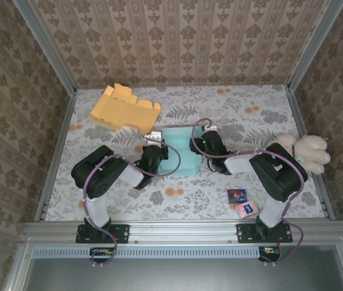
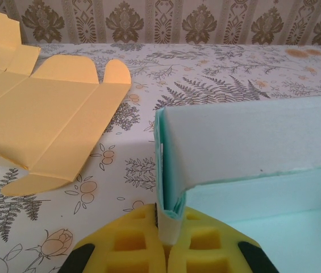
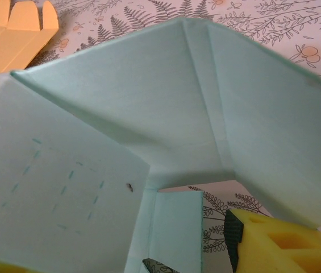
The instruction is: Fold the paper box
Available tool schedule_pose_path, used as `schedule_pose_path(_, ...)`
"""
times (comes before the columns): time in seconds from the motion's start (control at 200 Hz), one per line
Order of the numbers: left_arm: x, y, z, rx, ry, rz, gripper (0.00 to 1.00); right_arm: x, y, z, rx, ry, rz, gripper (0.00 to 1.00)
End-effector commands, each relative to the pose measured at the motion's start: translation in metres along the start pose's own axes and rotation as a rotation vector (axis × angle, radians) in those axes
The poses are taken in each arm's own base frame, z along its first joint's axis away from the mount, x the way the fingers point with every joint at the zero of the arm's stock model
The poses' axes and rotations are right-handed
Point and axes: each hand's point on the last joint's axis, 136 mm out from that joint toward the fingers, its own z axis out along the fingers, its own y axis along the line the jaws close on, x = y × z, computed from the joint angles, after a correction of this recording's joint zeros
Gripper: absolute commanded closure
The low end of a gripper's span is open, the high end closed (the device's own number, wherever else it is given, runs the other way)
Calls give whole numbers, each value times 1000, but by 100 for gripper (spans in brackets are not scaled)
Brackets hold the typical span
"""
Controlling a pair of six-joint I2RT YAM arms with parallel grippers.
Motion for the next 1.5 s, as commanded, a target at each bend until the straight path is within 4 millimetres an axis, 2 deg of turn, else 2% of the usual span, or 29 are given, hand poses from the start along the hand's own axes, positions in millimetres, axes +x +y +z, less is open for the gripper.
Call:
schedule_pose_path(0.0,-7,-7,2,5,-11,-14,100,2,2,3,-26,-5,-2,40)
schedule_pose_path(0.46,-6,-9,3,5,-9,-12,100,6,8,4,-73,-1,0,40)
schedule_pose_path(0.85,-2,-9,4,5,-3,-11,100,8,25,-2,-141,-7,-11,42)
schedule_pose_path(1.23,0,-10,5,6,-1,-15,100,28,45,2,-147,20,-82,42)
schedule_pose_path(1.495,0,-11,4,12,-2,-23,100,43,44,13,-125,56,-80,42)
